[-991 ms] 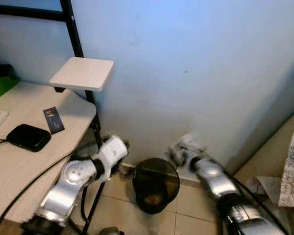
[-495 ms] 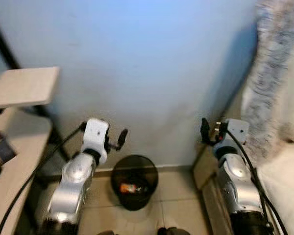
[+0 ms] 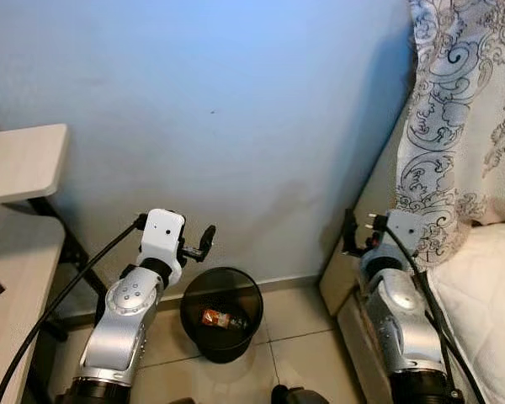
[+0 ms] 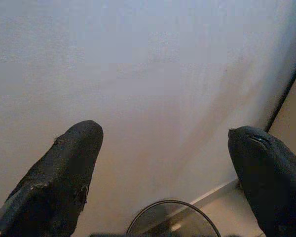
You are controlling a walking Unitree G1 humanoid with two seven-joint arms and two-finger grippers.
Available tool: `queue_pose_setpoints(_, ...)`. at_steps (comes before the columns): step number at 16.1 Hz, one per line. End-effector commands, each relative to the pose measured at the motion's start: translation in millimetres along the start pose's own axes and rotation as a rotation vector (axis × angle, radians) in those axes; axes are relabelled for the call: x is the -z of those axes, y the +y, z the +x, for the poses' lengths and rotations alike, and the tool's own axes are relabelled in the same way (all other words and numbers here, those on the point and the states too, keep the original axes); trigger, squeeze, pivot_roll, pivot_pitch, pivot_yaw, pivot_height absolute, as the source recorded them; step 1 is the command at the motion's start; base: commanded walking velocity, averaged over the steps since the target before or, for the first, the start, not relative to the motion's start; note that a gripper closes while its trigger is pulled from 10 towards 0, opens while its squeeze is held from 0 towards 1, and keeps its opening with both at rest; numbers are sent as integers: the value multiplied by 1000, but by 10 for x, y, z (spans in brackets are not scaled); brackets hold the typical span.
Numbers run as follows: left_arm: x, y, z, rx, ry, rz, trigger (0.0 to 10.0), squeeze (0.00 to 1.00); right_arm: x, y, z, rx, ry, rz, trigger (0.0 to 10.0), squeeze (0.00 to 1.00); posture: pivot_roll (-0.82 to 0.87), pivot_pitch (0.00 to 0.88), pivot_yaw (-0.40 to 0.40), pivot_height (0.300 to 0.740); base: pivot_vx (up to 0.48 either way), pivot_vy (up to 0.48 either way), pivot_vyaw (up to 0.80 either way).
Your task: Clean up the room
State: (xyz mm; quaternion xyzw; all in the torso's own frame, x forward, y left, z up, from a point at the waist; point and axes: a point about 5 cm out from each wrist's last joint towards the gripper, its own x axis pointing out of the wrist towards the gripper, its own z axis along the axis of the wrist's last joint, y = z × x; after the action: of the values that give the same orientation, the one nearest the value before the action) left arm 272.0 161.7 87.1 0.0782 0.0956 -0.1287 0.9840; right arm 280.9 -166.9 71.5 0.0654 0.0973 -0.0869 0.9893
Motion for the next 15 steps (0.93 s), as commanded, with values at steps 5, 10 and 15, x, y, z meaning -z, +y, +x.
queue_pose_setpoints(5, -57, 124, -3, -42, 13, 50, 10000, 0, 49, 64, -37, -4, 36, 9, 10000, 1000, 108, 0, 6, 740, 0, 0, -764)
queue_pose_setpoints(10, -57, 112, 12, -44, 16, 36, 10000, 0, 13, 85, -11, -5, 28, -8, 10000, 1000, 99, 0, 13, 740, 0, 0, -765)
queue_pose_setpoints(15, -47, 118, 3, -46, 18, 32, 10000, 0, 41, 65, -28, 20, 37, 2, 10000, 1000, 105, 0, 7, 740, 0, 0, -763)
